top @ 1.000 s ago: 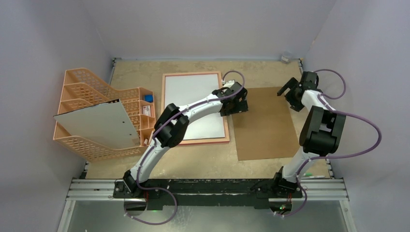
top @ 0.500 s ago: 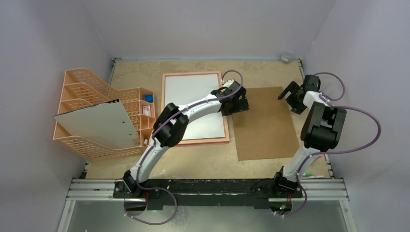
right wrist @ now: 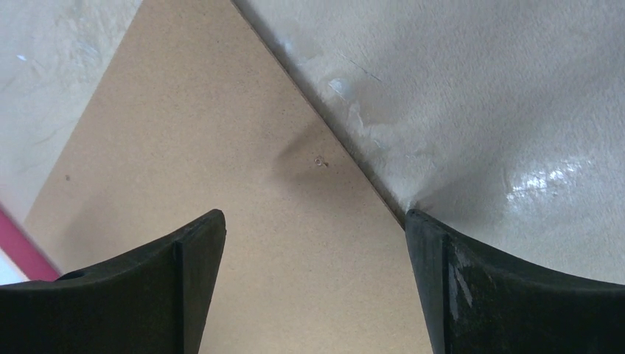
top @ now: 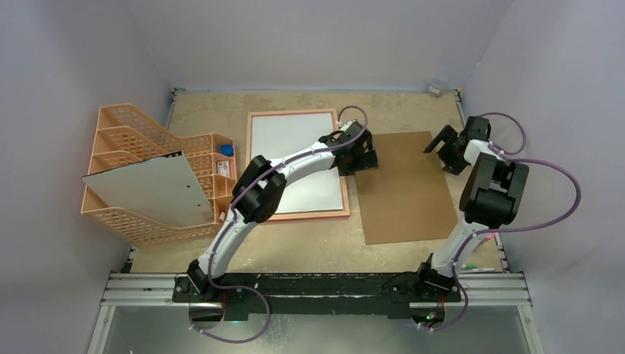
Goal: Put the photo into the frame
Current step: Move the photo frame item to the center of the board.
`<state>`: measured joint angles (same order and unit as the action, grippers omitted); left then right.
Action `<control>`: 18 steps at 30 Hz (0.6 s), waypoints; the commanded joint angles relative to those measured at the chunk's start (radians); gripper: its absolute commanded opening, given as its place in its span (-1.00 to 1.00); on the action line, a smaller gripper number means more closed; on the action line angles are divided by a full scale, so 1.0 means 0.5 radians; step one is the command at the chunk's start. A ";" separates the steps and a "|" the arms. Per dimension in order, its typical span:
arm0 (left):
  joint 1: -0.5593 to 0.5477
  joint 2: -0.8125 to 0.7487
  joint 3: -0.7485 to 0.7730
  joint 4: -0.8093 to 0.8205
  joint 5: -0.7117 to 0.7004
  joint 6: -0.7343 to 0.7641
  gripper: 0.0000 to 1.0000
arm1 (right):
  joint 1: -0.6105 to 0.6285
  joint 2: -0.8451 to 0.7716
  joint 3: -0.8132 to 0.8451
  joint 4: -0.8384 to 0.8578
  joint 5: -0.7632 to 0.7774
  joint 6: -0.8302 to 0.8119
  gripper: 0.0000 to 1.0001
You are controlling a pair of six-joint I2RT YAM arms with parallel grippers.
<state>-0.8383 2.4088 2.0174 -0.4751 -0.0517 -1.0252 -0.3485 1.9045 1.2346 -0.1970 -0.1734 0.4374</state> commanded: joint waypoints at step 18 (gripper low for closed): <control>0.012 -0.302 -0.096 0.647 0.528 0.328 0.41 | 0.019 -0.092 -0.279 0.130 -0.575 0.127 0.80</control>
<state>-0.7994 2.4004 1.9636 -0.3332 0.1310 -0.8860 -0.3809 1.8854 1.1595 -0.0299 -0.2405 0.4332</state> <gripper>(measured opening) 0.713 0.909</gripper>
